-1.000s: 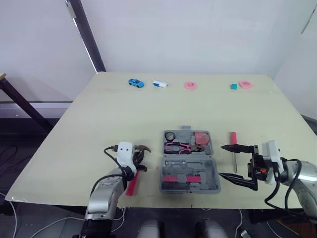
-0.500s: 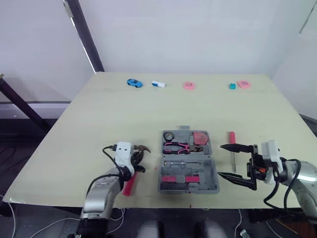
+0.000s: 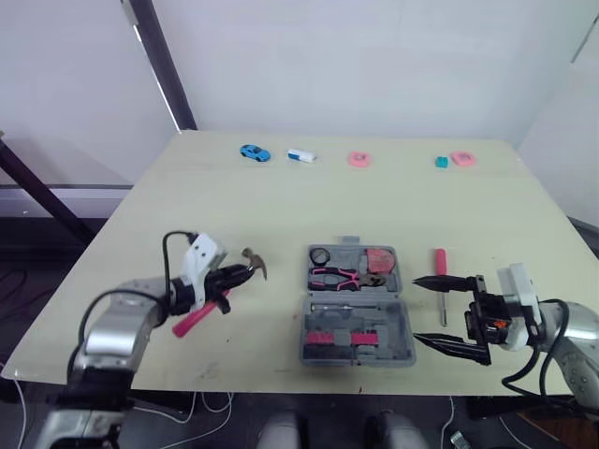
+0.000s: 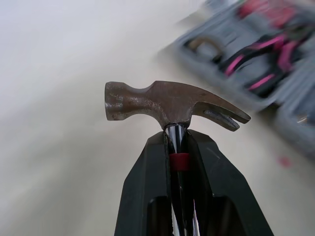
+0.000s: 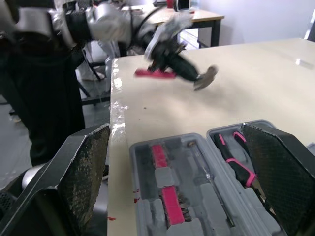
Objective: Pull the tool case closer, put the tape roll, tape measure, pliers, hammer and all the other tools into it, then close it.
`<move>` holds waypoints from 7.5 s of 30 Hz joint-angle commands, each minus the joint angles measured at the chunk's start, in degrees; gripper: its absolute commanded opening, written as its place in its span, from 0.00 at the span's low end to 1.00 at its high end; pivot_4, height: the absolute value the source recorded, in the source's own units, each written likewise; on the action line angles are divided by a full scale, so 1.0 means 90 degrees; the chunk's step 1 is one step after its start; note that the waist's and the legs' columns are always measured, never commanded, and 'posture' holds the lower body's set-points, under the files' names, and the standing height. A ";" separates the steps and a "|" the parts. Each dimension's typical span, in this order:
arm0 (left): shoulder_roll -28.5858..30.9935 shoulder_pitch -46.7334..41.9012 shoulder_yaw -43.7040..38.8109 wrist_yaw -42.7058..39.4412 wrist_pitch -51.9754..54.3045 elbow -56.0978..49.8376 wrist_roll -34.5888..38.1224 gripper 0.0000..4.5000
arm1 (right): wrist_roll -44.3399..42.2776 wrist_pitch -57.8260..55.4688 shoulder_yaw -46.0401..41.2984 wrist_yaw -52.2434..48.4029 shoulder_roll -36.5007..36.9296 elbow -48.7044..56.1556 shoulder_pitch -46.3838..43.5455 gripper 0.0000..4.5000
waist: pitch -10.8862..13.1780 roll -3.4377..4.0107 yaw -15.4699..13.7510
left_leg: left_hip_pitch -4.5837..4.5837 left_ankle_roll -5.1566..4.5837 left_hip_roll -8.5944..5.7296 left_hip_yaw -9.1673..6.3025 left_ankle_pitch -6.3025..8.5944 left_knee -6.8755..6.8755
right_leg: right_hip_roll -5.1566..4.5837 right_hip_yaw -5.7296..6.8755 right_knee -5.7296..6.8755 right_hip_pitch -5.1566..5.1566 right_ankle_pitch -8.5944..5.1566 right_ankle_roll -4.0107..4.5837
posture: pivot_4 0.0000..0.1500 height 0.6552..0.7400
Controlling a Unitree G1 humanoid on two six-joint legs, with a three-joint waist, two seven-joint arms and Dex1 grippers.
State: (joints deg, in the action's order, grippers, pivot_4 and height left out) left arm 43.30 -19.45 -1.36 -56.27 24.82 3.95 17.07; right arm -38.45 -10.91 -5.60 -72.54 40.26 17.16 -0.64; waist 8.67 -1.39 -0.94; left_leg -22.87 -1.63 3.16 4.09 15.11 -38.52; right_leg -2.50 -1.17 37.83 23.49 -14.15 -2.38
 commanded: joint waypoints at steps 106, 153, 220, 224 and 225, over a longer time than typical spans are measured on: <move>-0.1776 -0.1541 0.2421 -0.1933 -0.1052 0.0583 -0.0669 0.08 | 0.0371 0.0663 -0.0936 0.0396 -0.0141 0.0140 0.1195 1.00 | 0.0011 -0.0004 0.0006 | -0.0017 -0.0002 -0.0006 -0.0045 0.0000 -0.0026 | 0.0060 -0.0050 0.0014 -0.0002 0.0005 -0.0018 | 1.00 1.00; -0.1751 -0.0330 0.0792 -0.1168 -0.1517 0.0370 -0.0093 0.01 | 0.0386 0.0951 -0.1523 0.0643 -0.0300 -0.0409 0.1698 1.00 | -0.0096 0.0045 0.0022 | 0.0011 -0.0002 0.0000 -0.0057 0.0001 -0.0025 | 0.0058 -0.0046 0.0008 -0.0032 -0.0004 -0.0004 | 1.00 1.00; 0.0265 -0.0066 -0.0401 -0.2148 -0.0072 -0.2299 0.2302 0.98 | 0.3173 -0.0448 -0.0160 0.7131 -0.3256 -0.2163 -0.0704 1.00 | -0.0050 0.0032 0.0205 | 0.0008 -0.0001 0.0007 0.0009 0.0001 0.0020 | 0.0058 -0.0122 0.0005 0.0026 -0.0005 -0.0001 | 1.00 1.00; 0.0232 -0.0189 -0.0373 -0.2113 0.0070 -0.2412 0.2437 0.98 | 0.3358 -0.0091 -0.0165 0.7290 -0.3411 -0.2750 -0.0910 1.00 | -0.0045 0.0032 0.0216 | 0.0008 -0.0001 0.0007 0.0008 0.0001 0.0022 | 0.0060 -0.0124 0.0004 0.0026 -0.0001 -0.0010 | 1.00 1.00; 0.0239 -0.0207 -0.0390 -0.2112 0.0111 -0.2425 0.2486 0.98 | 0.3335 -0.0060 -0.0188 0.7311 -0.3469 -0.2851 -0.0969 1.00 | -0.0045 0.0031 0.0221 | 0.0008 -0.0001 0.0007 0.0008 0.0001 0.0021 | 0.0060 -0.0124 0.0004 0.0026 -0.0001 -0.0010 | 1.00 1.00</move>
State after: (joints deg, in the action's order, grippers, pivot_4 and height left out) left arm 45.29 -20.57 -3.97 -75.48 25.52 -15.93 38.02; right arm -8.63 -13.22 -6.79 -7.19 9.30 -8.70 -8.49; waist 8.27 -1.11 1.05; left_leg -22.79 -1.64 3.23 4.15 15.12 -38.33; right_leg -1.95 -2.29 37.87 23.73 -14.15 -2.47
